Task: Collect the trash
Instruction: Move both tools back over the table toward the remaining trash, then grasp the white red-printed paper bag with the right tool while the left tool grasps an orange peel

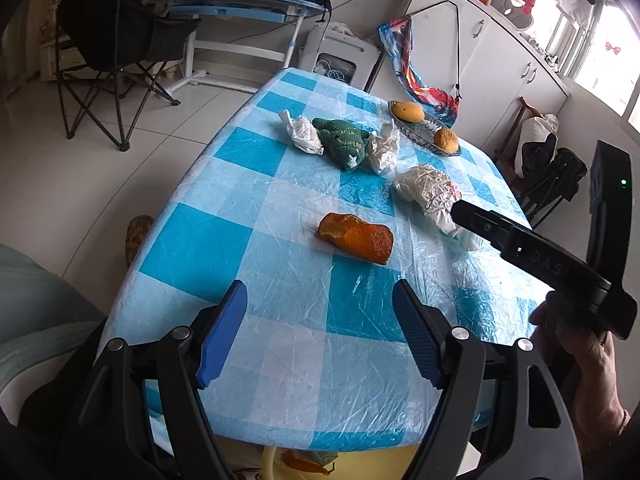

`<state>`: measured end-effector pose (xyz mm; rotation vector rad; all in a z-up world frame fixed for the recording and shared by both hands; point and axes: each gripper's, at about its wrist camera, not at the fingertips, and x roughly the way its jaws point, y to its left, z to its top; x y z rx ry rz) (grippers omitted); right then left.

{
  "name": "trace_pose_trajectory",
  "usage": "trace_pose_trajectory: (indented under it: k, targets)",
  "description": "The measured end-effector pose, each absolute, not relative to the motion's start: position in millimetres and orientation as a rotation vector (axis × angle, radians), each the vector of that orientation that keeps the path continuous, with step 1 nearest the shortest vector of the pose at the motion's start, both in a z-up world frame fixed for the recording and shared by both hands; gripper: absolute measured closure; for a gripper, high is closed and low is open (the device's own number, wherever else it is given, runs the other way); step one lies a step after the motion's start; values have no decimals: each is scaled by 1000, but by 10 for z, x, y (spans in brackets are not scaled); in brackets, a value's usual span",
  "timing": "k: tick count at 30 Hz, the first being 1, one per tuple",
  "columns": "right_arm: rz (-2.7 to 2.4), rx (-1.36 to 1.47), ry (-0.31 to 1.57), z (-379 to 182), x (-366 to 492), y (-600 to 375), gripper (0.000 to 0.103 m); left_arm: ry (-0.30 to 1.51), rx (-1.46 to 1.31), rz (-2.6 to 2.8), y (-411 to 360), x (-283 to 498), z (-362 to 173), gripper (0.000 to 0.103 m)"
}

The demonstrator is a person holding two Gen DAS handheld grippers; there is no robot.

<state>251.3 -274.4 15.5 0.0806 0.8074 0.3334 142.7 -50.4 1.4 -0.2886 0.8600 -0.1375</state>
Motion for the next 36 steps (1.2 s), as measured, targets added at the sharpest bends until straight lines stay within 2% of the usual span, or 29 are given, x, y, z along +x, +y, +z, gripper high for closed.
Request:
trace_pose_trajectory:
  k: [4, 9, 10, 12, 18, 21, 22, 25, 28, 29, 30, 32, 35, 36]
  targets:
    - [362, 119, 889, 35, 2693, -2746, 33, 881, -354, -126, -529, 1571, -1, 31]
    - [384, 109, 920, -1, 2644, -2760, 68, 905, -426, -54, -601, 1813, 7, 31]
    - [388, 110, 924, -3, 2618, -2775, 70, 898, -425, -32, -625, 1852, 19, 31]
    - [391, 111, 931, 0, 2556, -2815, 80, 885, -416, 13, -673, 1920, 32, 29]
    - [380, 137, 942, 21, 2305, -3006, 87, 916, -314, -2, -878, 2069, -47, 27]
    - [368, 165, 952, 38, 2152, -3098, 88, 912, -212, -99, -1006, 2006, -56, 38]
    - [365, 171, 954, 49, 2086, -3119, 88, 912, -184, -154, -1035, 1975, -59, 47]
    - [361, 186, 959, 76, 1869, -3176, 88, 909, -95, -296, -1080, 1845, -60, 61]
    - [354, 203, 967, 65, 1690, -3242, 88, 910, -36, -368, -1040, 1711, -45, 64]
    - [344, 209, 963, 63, 1646, -3268, 83, 913, -30, -372, -1005, 1684, -39, 64]
    - [334, 218, 952, 61, 1615, -3302, 67, 915, -27, -368, -971, 1659, -24, 64]
    - [330, 239, 917, 90, 1615, -3340, 51, 905, -29, -354, -902, 1639, 16, 64]
    - [342, 236, 896, 114, 1657, -3305, 46, 858, 16, -344, -866, 1673, 108, 63]
    - [346, 234, 889, 111, 1660, -3294, 42, 845, 42, -355, -879, 1708, 145, 60]
